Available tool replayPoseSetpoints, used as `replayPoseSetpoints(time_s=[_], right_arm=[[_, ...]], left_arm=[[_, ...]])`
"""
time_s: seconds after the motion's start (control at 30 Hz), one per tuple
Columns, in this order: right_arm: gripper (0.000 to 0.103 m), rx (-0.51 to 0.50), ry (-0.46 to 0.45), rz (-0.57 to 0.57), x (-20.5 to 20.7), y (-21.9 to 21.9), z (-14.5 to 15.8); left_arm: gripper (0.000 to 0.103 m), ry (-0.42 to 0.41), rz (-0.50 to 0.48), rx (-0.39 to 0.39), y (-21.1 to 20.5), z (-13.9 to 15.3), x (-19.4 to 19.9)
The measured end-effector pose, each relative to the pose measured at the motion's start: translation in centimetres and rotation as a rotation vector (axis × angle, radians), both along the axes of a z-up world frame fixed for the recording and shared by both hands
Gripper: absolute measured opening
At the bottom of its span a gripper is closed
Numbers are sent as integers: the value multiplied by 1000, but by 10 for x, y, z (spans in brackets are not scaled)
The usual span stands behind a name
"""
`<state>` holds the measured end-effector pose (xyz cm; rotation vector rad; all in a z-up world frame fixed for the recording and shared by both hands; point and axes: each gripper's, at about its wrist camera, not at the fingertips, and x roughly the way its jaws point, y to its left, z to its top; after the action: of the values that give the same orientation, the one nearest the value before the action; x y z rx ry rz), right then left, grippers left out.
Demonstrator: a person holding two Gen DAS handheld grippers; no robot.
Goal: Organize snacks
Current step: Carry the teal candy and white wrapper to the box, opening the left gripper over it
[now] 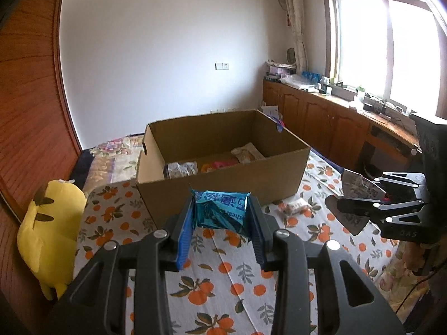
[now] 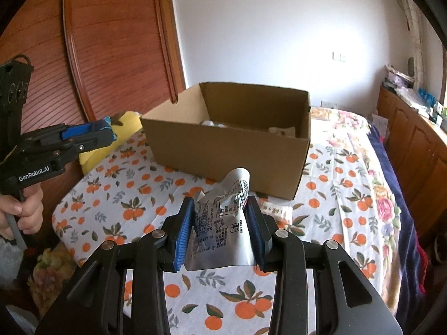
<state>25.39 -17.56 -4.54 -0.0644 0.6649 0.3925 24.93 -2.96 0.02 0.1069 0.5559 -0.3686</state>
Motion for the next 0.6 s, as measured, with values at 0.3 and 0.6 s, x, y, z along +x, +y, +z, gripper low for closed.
replayPoseSetpoints(time_s=[0.3, 0.6], right_arm=[[37, -11, -39, 9, 25, 4, 20], [37, -27, -54, 19, 71, 15, 27]], left_arm=[[36, -17, 15, 0, 0, 8, 39], [36, -4, 19, -2, -2, 1, 92]])
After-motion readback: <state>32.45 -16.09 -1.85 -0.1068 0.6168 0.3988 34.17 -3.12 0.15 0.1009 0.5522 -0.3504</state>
